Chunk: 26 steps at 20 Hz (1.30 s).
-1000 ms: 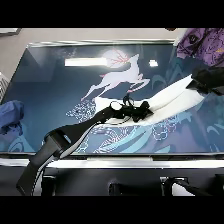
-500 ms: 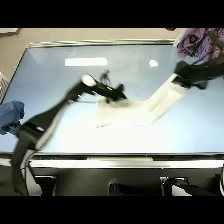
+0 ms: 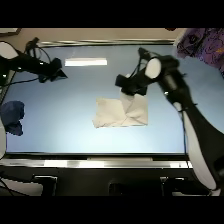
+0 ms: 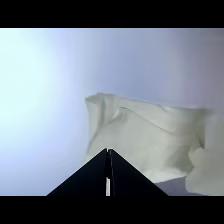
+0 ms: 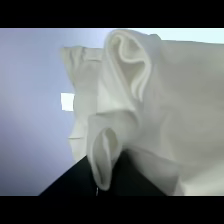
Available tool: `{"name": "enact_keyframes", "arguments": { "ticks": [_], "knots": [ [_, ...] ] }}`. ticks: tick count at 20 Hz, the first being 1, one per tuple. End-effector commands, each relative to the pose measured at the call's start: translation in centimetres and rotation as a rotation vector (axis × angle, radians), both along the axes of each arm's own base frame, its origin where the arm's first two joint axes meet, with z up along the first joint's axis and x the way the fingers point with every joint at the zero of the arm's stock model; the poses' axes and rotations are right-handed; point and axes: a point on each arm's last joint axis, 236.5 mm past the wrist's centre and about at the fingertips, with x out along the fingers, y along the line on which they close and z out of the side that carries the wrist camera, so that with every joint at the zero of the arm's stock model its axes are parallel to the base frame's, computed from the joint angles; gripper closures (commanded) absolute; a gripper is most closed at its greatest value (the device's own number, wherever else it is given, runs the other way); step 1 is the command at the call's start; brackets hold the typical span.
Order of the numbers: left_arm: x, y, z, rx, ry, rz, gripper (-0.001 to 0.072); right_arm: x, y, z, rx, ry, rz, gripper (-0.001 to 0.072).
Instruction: Fold the clothes and pants, and hang the long-sleeved shirts on hangers.
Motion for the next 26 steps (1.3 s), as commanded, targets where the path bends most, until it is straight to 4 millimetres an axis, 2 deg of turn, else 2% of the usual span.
{"name": "enact_keyframes", "arguments": {
  "ticks": [1, 3, 5, 8, 9, 10, 12, 14, 16, 19, 20, 21, 23, 25, 26],
  "knots": [
    [-0.8, 4.4, 1.1, 0.035, 0.006, 0.061, 0.0690, -0.6, 5.9, -4.3, 0.036, 0.045, 0.040, 0.0684],
    [-0.8, 4.7, 1.0, 0.045, -0.003, 0.048, 0.0690, -0.9, 7.7, -6.4, 0.058, 0.084, 0.050, 0.0684],
    [-0.8, 4.7, 0.8, 0.048, -0.003, 0.040, 0.0690, -1.0, 8.1, -8.2, 0.052, 0.117, 0.049, 0.0684],
    [-0.7, 4.7, 0.6, 0.048, 0.003, 0.040, 0.0690, -1.1, 8.8, -9.4, 0.066, 0.142, 0.060, 0.0678],
    [-0.7, 4.7, 0.5, 0.048, 0.005, 0.040, 0.0690, -1.1, 9.1, -9.4, 0.078, 0.140, 0.068, 0.0616],
    [-0.6, 4.7, 0.4, 0.048, 0.007, 0.040, 0.0690, -1.2, 9.4, -9.0, 0.092, 0.135, 0.083, 0.0517],
    [-0.6, 4.7, 0.1, 0.054, 0.004, 0.028, 0.0690, -1.9, 10.1, -7.3, 0.139, 0.128, 0.135, 0.0245],
    [-0.5, 4.7, -0.2, 0.053, 0.011, 0.028, 0.0690, -2.6, 8.9, -4.5, 0.140, 0.110, 0.188, 0.0220],
    [-0.4, 4.8, -0.3, 0.052, 0.012, 0.028, 0.0690, -2.2, 5.5, -0.6, 0.111, 0.055, 0.210, 0.0148],
    [-0.4, 4.8, -0.3, 0.052, 0.012, 0.029, 0.0690, 0.0, -3.0, 5.2, 0.056, -0.073, 0.139, 0.0127],
    [-0.4, 4.8, -0.3, 0.052, 0.012, 0.029, 0.0690, 0.4, -6.3, 6.1, 0.024, -0.094, 0.111, 0.0127],
    [-0.4, 4.7, -0.2, 0.052, 0.012, 0.029, 0.0690, 0.6, -10.1, 6.5, -0.015, -0.094, 0.084, 0.0125],
    [-0.4, 4.7, -0.2, 0.052, 0.012, 0.029, 0.0690, 0.7, -17.1, 5.7, -0.080, -0.059, 0.042, 0.0124],
    [-0.4, 4.7, -0.2, 0.051, 0.012, 0.029, 0.0690, 0.7, -23.2, 2.9, -0.075, 0.000, -0.038, 0.0124],
    [-0.4, 4.7, -0.2, 0.052, 0.012, 0.028, 0.0689, 0.2, -24.7, 1.1, -0.014, 0.041, -0.063, 0.0124]
  ]
}}
